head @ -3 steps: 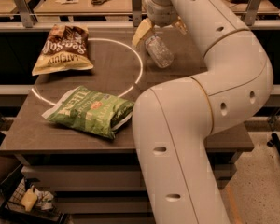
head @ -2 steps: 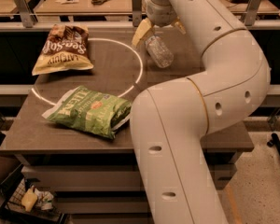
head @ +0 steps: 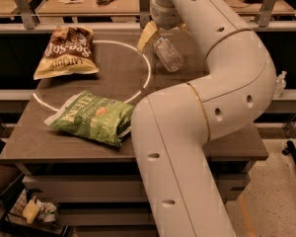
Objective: Place water bottle upright
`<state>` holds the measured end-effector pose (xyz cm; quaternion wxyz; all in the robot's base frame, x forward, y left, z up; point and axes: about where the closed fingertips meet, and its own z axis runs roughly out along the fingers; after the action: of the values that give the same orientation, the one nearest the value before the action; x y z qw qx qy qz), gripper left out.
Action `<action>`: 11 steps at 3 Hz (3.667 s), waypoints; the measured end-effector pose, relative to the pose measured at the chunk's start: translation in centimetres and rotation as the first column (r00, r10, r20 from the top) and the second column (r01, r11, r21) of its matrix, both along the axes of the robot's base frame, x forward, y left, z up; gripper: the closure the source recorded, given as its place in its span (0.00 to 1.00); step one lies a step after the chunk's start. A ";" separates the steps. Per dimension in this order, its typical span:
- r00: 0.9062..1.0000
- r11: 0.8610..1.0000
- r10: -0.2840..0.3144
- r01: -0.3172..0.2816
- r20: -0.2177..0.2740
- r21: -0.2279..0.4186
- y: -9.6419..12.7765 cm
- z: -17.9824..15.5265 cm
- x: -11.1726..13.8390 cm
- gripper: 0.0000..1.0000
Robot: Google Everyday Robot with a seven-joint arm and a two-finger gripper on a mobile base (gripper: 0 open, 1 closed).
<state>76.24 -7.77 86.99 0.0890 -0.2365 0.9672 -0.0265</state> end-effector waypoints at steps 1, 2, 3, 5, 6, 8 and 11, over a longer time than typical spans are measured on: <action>0.999 1.000 0.010 -0.010 -0.030 0.017 0.0 -1.3 -0.1 0.00; 0.998 0.999 0.020 -0.019 -0.051 0.034 0.1 -2.3 -0.2 0.00; 1.000 0.999 0.022 -0.021 -0.017 0.045 0.5 -2.5 0.9 0.18; 0.999 0.998 0.024 -0.025 0.021 0.057 1.0 -3.1 2.3 0.64; 0.999 0.998 0.024 -0.026 0.032 0.061 1.2 -3.5 2.7 0.87; 0.998 0.997 0.022 -0.025 0.055 0.067 1.3 -3.6 3.4 1.00; 0.990 0.999 -0.037 0.032 0.140 0.037 -2.9 0.2 3.4 1.00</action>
Offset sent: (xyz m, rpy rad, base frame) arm -0.0221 -0.0294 0.0068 -0.0281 0.3585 0.0185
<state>79.62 -10.70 87.18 0.1604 -0.2158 0.9628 -0.0278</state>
